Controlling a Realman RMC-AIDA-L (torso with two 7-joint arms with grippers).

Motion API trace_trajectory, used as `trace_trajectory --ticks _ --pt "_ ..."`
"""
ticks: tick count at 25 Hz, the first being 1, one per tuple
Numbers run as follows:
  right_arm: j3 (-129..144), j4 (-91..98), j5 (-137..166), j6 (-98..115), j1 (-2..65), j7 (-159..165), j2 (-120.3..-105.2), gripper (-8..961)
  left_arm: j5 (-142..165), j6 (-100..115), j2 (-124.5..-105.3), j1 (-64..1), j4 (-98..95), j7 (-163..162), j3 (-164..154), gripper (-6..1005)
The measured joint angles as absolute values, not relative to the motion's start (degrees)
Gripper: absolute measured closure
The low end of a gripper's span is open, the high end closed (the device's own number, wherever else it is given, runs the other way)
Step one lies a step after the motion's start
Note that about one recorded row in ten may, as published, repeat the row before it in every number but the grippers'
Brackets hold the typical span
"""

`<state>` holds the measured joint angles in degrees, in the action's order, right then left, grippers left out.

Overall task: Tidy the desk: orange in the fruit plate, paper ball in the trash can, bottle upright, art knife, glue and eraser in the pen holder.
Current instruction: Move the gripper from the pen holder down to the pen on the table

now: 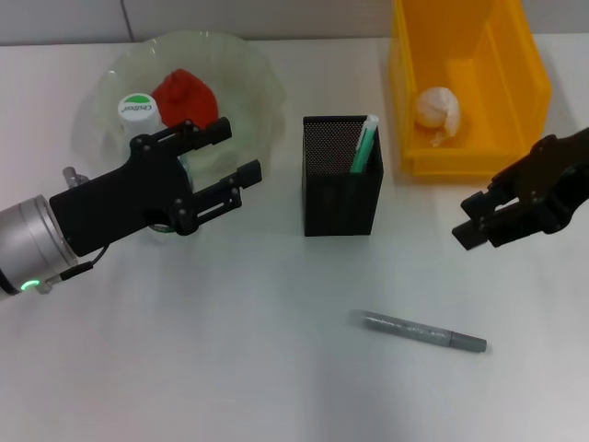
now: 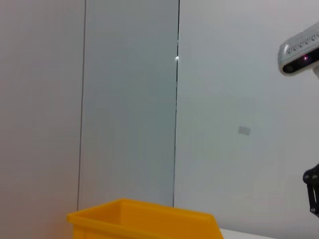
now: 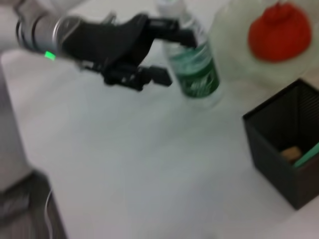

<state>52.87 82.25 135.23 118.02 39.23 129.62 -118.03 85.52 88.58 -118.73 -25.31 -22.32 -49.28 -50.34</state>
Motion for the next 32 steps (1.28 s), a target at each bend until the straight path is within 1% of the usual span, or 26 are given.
trace_trajectory --ticks 1,3,4,5,6,7,8,9,10,11,12,14,24,32 --pt "54.12 80.52 136.49 118.62 41.66 129.95 -117.51 534 85.52 88.65 -118.74 -25.34 -22.32 -49.41 -50.38 351" --pt "54.99 79.15 137.25 118.48 42.83 129.98 -117.30 534 85.52 89.19 -118.74 -24.95 -22.26 -49.54 -50.44 351" --pt "56.95 76.23 139.17 117.82 45.20 129.95 -117.09 534 85.52 89.27 -118.74 -24.79 -21.94 -49.53 -50.45 351" --pt "56.95 76.23 139.17 117.82 45.20 129.95 -117.09 534 85.52 89.27 -118.74 -24.79 -21.94 -49.53 -50.45 351" --pt "59.55 73.19 141.24 116.83 47.37 129.73 -117.07 535 85.52 89.27 -118.74 -24.79 -21.94 -49.53 -50.45 351" --pt "59.55 73.19 141.24 116.83 47.37 129.73 -117.07 535 85.52 89.27 -118.74 -24.79 -21.94 -49.53 -50.45 351" --pt "61.44 71.61 142.45 115.99 48.32 129.65 -117.22 535 85.52 89.40 -118.74 -24.68 -21.47 -49.44 -50.45 351" --pt "64.88 69.21 144.59 113.96 49.65 129.20 -117.74 535 85.52 89.77 -118.74 -24.52 -20.93 -49.12 -50.44 351" --pt "64.88 69.21 144.59 113.96 49.65 129.20 -117.74 535 85.52 89.77 -118.74 -24.52 -20.93 -49.12 -50.44 351" --pt "68.10 66.56 145.92 112.07 50.69 128.42 -118.39 535 85.52 89.87 -118.74 -24.47 -20.92 -49.07 -50.45 351" --pt "68.10 66.56 145.92 112.07 50.69 128.42 -118.39 535 85.52 89.87 -118.74 -24.47 -20.92 -49.07 -50.45 351" --pt "72.05 61.22 146.44 109.89 52.86 127.89 -118.90 536 85.52 89.90 -118.74 -24.53 -20.92 -49.00 -50.45 351" --pt "82.19 52.55 145.22 103.09 56.32 127.72 -119.71 537 85.52 89.91 -118.74 -24.86 -20.88 -48.97 -50.44 351" --pt "90.35 47.86 142.44 97.36 57.53 128.90 -119.88 538 85.52 89.90 -118.83 -25.02 -20.82 -48.95 -50.52 351"
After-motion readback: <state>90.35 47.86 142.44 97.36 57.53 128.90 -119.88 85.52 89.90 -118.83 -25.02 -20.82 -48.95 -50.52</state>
